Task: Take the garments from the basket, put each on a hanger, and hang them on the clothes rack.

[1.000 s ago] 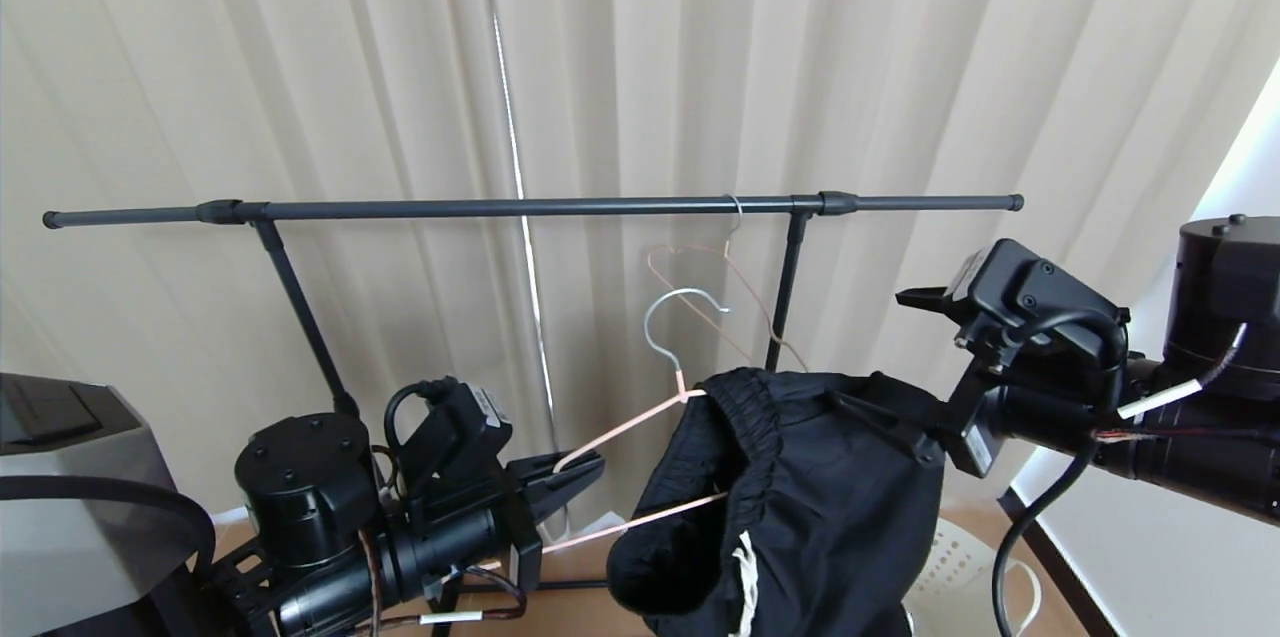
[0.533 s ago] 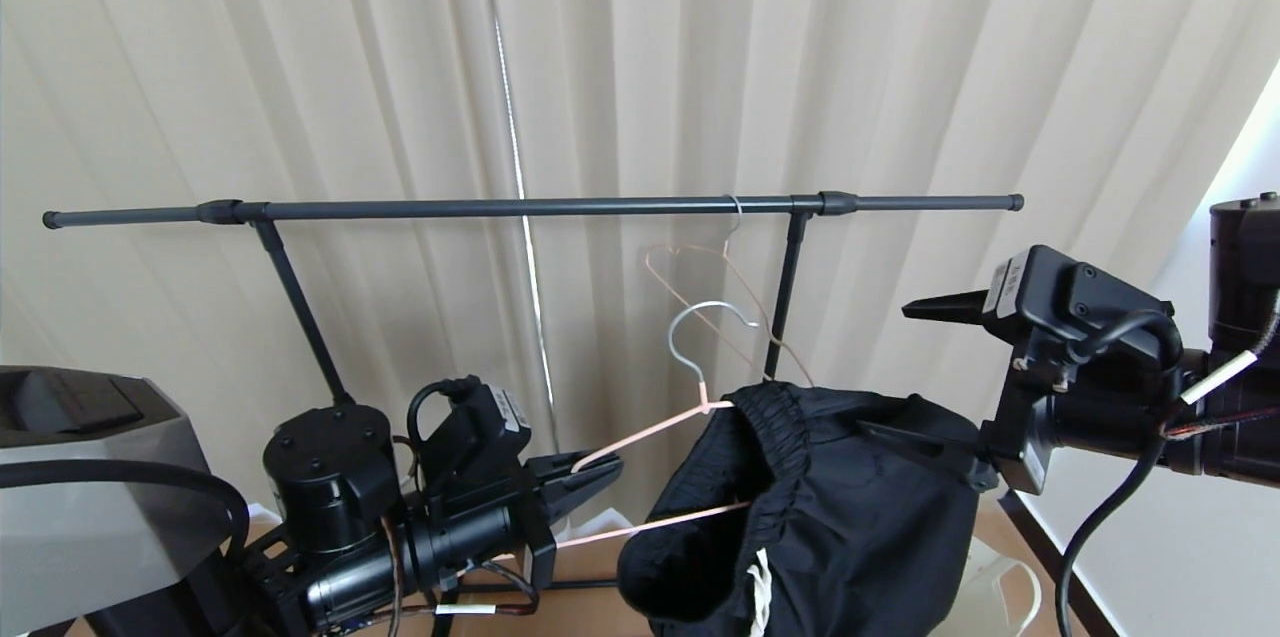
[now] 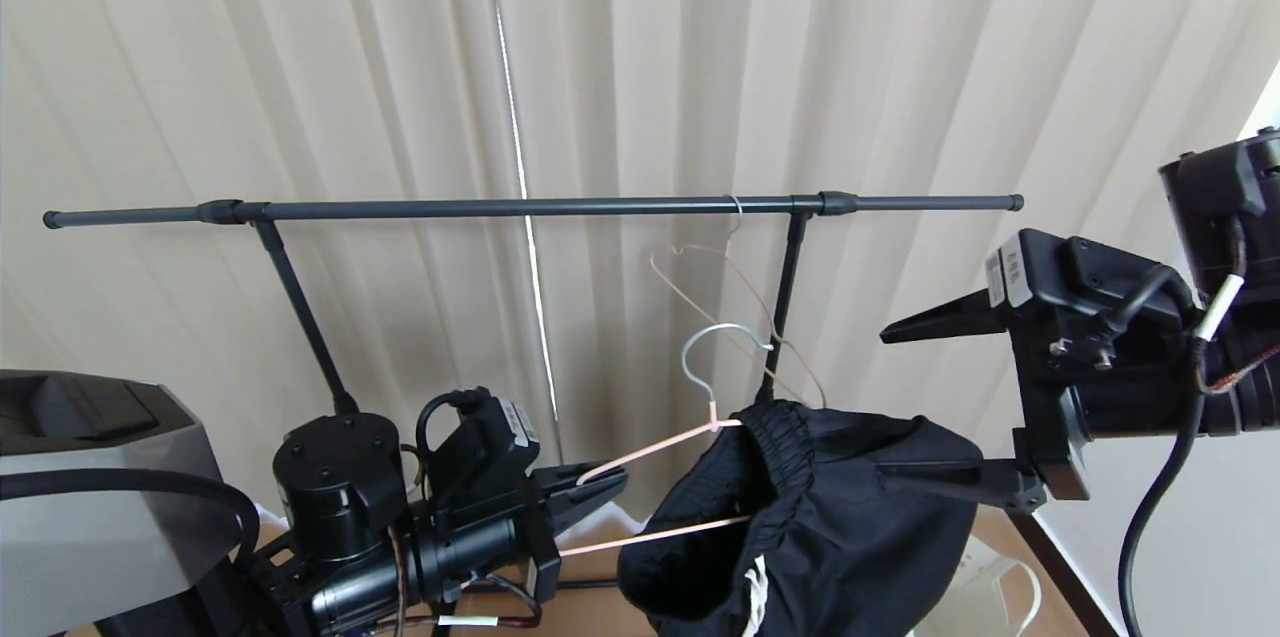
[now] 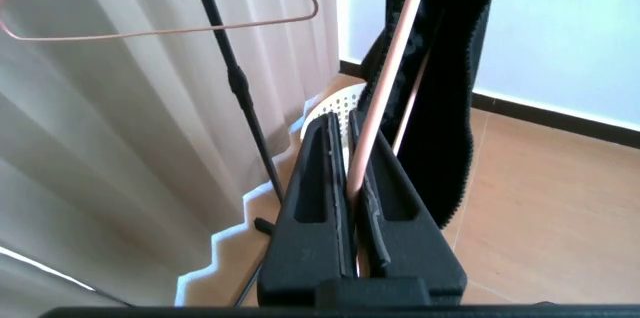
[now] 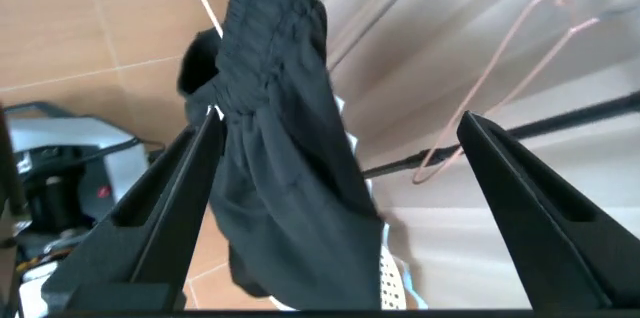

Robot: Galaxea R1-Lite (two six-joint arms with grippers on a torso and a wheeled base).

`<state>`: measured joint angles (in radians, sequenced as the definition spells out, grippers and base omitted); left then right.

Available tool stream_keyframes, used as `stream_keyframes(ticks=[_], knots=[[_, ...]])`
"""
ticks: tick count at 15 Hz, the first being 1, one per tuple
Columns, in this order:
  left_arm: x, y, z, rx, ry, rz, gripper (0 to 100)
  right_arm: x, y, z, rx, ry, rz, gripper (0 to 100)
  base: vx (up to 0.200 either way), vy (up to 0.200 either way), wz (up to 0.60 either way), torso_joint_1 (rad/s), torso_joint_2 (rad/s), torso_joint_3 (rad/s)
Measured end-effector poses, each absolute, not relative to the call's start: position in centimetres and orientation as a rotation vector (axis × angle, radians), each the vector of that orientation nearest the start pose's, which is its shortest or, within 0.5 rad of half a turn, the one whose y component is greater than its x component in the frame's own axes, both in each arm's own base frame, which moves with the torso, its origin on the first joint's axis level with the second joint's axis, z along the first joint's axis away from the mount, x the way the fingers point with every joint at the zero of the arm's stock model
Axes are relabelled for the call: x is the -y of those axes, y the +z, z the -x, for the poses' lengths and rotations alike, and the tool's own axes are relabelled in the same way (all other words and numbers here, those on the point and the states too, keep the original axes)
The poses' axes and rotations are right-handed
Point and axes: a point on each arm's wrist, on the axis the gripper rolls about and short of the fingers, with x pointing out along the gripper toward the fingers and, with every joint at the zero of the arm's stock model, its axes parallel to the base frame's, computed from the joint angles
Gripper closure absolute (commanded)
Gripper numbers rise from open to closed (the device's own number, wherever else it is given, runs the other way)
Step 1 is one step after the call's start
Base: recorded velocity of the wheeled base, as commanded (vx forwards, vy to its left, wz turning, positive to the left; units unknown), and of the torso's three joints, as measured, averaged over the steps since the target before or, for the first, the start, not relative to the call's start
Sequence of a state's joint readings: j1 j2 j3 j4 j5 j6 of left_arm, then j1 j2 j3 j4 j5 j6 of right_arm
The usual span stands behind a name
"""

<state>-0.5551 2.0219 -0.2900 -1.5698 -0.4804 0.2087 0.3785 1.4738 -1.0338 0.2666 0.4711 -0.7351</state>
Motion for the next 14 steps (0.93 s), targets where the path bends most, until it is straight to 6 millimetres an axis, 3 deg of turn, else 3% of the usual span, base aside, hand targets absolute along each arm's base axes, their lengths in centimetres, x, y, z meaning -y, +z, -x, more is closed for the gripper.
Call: stream_keyframes(ticks=[5,14], knots=[[15.8,6.9,-22.5,-0.060,-1.066,-0.201,100,-11.3,22.1,-25.1,-0.451,1.225,0.633,0,0.000,0.000,0.00,0.000,0.00,0.000],[16.0,7.1,-22.7,-0.049,-1.064,-0.199,100,-13.9,19.2,-27.9,-0.499,1.269,0.623,0,0.000,0.000,0.00,0.000,0.00,0.000]])
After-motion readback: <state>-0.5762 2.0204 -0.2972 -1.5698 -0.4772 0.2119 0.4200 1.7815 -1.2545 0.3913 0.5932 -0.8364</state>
